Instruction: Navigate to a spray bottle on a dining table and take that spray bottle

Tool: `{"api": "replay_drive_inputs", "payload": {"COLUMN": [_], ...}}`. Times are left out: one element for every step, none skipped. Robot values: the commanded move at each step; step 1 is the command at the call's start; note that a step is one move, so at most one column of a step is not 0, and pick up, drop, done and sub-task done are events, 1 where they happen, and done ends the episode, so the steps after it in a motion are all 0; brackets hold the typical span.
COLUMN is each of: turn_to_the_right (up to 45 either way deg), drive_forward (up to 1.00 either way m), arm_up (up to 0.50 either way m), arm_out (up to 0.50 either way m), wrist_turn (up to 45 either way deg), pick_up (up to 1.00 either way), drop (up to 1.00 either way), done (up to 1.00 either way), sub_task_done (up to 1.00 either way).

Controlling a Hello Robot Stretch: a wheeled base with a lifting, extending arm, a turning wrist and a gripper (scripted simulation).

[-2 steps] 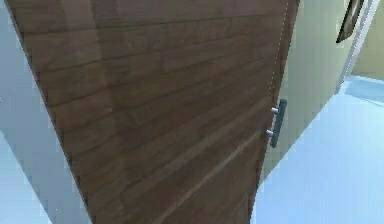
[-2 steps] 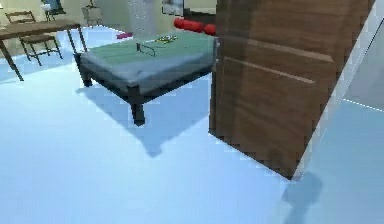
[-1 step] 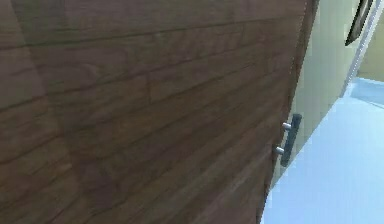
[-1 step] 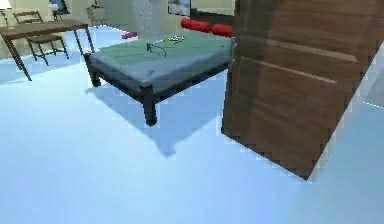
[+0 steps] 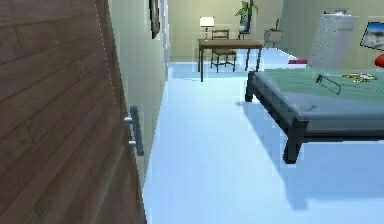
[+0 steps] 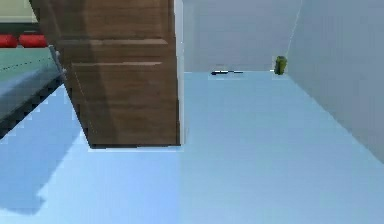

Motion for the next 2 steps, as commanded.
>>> {"api": "replay_drive_inputs", "payload": {"turn_to_the_right": [0.0,-3.0], "drive_forward": [0.7,0.0], "arm_up": [0.0,0.0], "arm_out": [0.0,0.0], "wrist_turn": [0.0,0.0], "pick_up": [0.0,0.0], "drop": [0.0,0.0], "done": [0.0,0.0], "sub_task_done": [0.0,0.0]}}
